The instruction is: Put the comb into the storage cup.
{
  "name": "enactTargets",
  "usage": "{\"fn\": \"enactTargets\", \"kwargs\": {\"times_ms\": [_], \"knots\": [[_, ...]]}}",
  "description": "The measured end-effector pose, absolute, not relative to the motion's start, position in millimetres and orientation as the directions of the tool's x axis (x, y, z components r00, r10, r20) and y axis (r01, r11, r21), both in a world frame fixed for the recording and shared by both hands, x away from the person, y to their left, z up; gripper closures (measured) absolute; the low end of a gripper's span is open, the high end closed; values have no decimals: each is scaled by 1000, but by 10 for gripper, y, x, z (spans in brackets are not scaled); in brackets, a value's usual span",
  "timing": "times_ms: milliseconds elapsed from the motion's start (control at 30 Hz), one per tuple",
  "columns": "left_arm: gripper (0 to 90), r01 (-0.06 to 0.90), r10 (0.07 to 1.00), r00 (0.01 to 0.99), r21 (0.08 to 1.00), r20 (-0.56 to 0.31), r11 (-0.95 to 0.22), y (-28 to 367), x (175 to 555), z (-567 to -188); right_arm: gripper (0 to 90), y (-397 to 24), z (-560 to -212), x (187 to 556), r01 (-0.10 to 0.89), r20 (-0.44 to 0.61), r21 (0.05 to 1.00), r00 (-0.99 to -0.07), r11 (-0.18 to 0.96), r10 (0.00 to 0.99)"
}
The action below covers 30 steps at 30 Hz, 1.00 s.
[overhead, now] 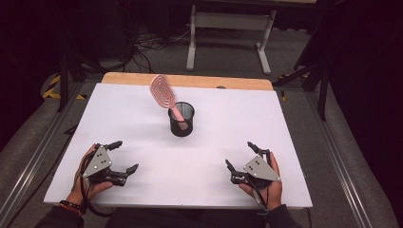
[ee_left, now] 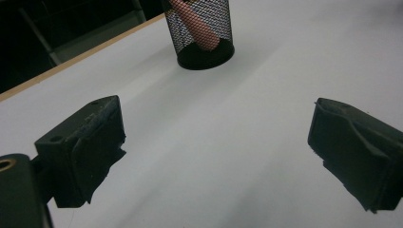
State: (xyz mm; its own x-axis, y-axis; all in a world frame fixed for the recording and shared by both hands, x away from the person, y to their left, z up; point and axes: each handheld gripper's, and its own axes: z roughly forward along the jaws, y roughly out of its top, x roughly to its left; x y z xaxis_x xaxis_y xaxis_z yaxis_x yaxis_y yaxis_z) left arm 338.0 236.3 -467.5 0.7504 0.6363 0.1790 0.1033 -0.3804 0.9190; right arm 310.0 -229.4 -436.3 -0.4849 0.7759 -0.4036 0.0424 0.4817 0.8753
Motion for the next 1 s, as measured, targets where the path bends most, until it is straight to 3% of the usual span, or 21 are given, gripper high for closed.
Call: {"fn": "enactTargets", "kwargs": {"times_ms": [1000], "knots": [[60,94,623,758,913,193,-397,2352,3369,-4680,118,-2244,-4377,3089,40,-420,864,-491,502,763]]}}
